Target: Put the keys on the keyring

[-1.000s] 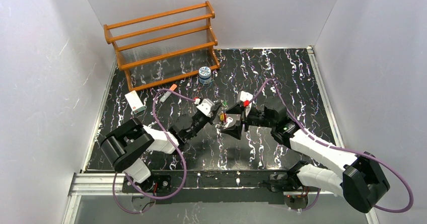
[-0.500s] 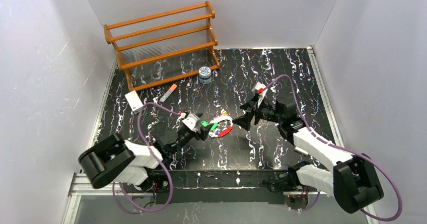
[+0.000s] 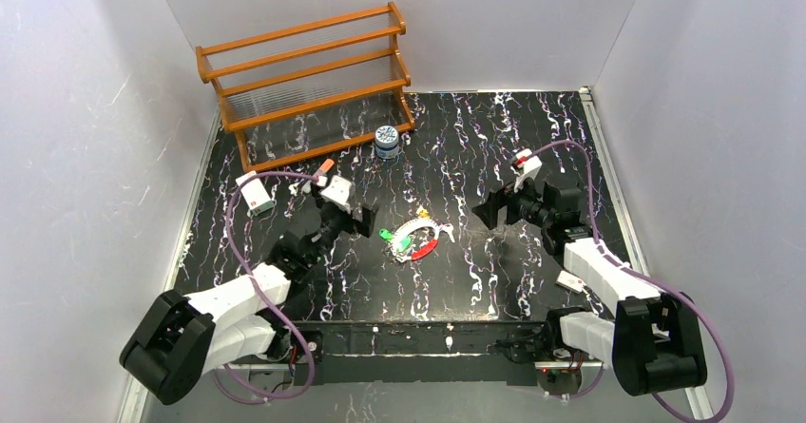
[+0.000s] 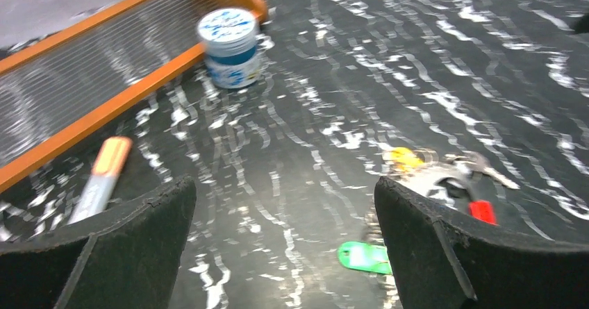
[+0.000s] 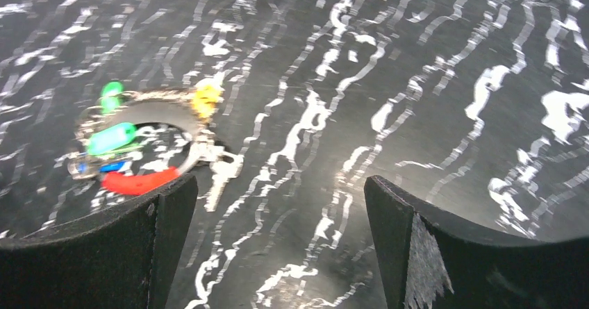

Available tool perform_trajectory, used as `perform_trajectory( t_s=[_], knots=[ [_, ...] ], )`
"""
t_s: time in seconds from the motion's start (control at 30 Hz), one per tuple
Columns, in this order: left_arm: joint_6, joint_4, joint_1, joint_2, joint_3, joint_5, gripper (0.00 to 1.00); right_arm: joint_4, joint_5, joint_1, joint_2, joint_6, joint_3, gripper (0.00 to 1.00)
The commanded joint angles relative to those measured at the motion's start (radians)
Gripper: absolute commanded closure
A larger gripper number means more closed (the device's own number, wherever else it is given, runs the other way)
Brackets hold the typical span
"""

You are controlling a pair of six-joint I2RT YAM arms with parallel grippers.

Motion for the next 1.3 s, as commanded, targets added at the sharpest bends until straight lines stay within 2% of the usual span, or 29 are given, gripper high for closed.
perform_trajectory(
  t_s=[0.0, 0.1, 0.2, 0.3, 0.4, 0.57, 0.63, 0.77, 0.8, 0.83, 0.87, 0.9, 0.97, 1.03, 1.1, 1.27],
  knots=[
    [-0.023, -0.129, 0.155, 0.015, 0.051, 0.049, 0.02, 0.041, 0.214, -0.024, 0.037, -0.065, -0.018, 0.01],
    [-0.065, -0.149, 0.256, 0.048, 0.067, 0.030, 0.02, 0.149, 0.315, -0.031, 0.090, -0.084, -0.051, 0.01],
    [-0.080, -0.157, 0.352, 0.084, 0.069, -0.056, 0.02, 0.281, 0.382, -0.041, 0.160, -0.098, -0.089, 0.01],
    [-0.090, -0.090, 0.436, 0.153, 0.043, -0.122, 0.02, 0.402, 0.414, -0.065, 0.247, -0.111, -0.110, 0.01],
    [-0.058, -0.029, 0.473, 0.268, 0.044, -0.178, 0.02, 0.536, 0.412, -0.094, 0.323, -0.081, -0.128, 0.01],
    [0.030, 0.190, 0.484, 0.467, 0.033, -0.179, 0.02, 0.680, 0.453, -0.106, 0.364, -0.087, -0.152, 0.01],
    [0.020, 0.264, 0.488, 0.531, 0.013, -0.207, 0.02, 0.817, 0.487, -0.116, 0.396, -0.077, -0.201, 0.01],
    [0.030, 0.519, 0.494, 0.624, -0.074, -0.187, 0.02, 1.062, 0.562, -0.130, 0.495, -0.040, -0.285, 0.01],
    [0.028, 0.492, 0.494, 0.615, -0.071, -0.182, 0.02, 1.084, 0.577, -0.130, 0.512, -0.045, -0.267, 0.01],
    [0.025, 0.462, 0.494, 0.604, -0.062, -0.180, 0.02, 0.961, 0.572, -0.134, 0.487, -0.032, -0.223, 0.01],
    [0.023, 0.470, 0.494, 0.607, -0.061, -0.184, 0.02, 0.910, 0.533, -0.150, 0.495, -0.027, -0.209, 0.01],
    [0.022, 0.483, 0.494, 0.611, -0.065, -0.190, 0.01, 0.965, 0.532, -0.162, 0.513, -0.027, -0.218, 0.01],
    [0.020, 0.487, 0.494, 0.611, -0.069, -0.203, 0.02, 0.892, 0.556, -0.165, 0.488, 0.005, -0.203, 0.01],
    [0.020, 0.481, 0.494, 0.614, -0.062, -0.201, 0.02, 0.959, 0.554, -0.165, 0.507, 0.002, -0.216, 0.01],
    [0.018, 0.481, 0.494, 0.611, -0.067, -0.203, 0.02, 0.895, 0.558, -0.165, 0.490, 0.004, -0.204, 0.01],
    [0.018, 0.478, 0.494, 0.611, -0.063, -0.201, 0.02, 0.914, 0.556, -0.165, 0.498, 0.002, -0.204, 0.01]
  ],
)
